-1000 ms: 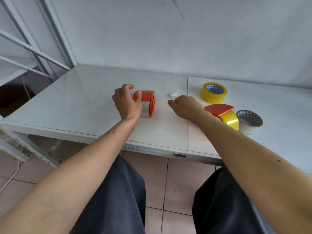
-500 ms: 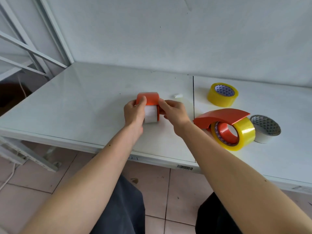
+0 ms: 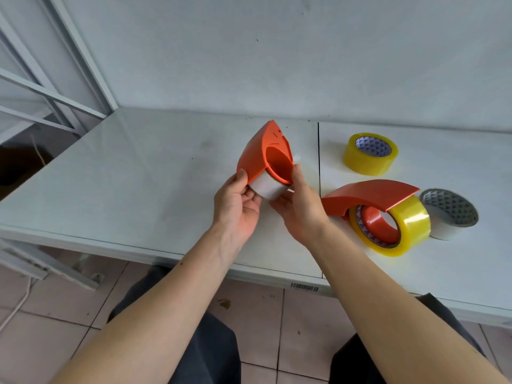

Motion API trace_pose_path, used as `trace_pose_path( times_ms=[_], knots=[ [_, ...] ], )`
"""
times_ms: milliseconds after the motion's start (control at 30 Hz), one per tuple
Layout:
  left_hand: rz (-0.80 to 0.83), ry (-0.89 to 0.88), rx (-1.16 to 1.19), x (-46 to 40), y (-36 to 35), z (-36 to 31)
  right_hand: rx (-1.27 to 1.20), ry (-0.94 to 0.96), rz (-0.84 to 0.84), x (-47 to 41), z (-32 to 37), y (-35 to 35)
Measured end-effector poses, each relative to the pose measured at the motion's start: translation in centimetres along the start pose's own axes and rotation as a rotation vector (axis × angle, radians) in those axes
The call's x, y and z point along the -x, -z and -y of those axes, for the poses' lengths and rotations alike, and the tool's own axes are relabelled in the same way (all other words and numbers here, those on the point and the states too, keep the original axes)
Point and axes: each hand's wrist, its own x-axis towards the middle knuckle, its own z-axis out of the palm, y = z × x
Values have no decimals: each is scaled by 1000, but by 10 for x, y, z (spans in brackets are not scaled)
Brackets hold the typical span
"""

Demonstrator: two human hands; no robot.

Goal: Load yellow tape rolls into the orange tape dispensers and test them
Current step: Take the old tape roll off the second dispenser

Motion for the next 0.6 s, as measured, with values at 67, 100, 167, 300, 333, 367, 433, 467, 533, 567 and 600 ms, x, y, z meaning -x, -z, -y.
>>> trace_pose_path(
  times_ms=[67,100,167,300,333,367,433,467,533,567,600],
  knots=[
    [16,18,17,1,-1,1,-148,-26,71,2,4,0],
    [18,27,11,1,-1,1,-152,-21,77,0,5,1],
    [24,36,-38,-1,-1,1,-117,9,47,-4,7,3],
    [7,42,-260,-4,1,2,-195,38,30,-5,11,4],
    [-1,50,-311,-4,0,3,-217,54,32,-5,12,5],
    [-15,60,-351,-5,0,4,-234,77,35,-4,13,6],
    [-50,79,-407,-7,0,4,-242,124,41,-2,14,5],
    [-55,77,-439,-8,0,4,-226,145,45,-1,14,5],
    [-44,48,-523,-9,2,7,-181,174,40,0,10,5],
    [-40,27,-558,-8,2,7,-165,185,35,-1,8,6],
    [-35,13,-572,-7,2,7,-155,197,36,-1,6,7]
  ],
)
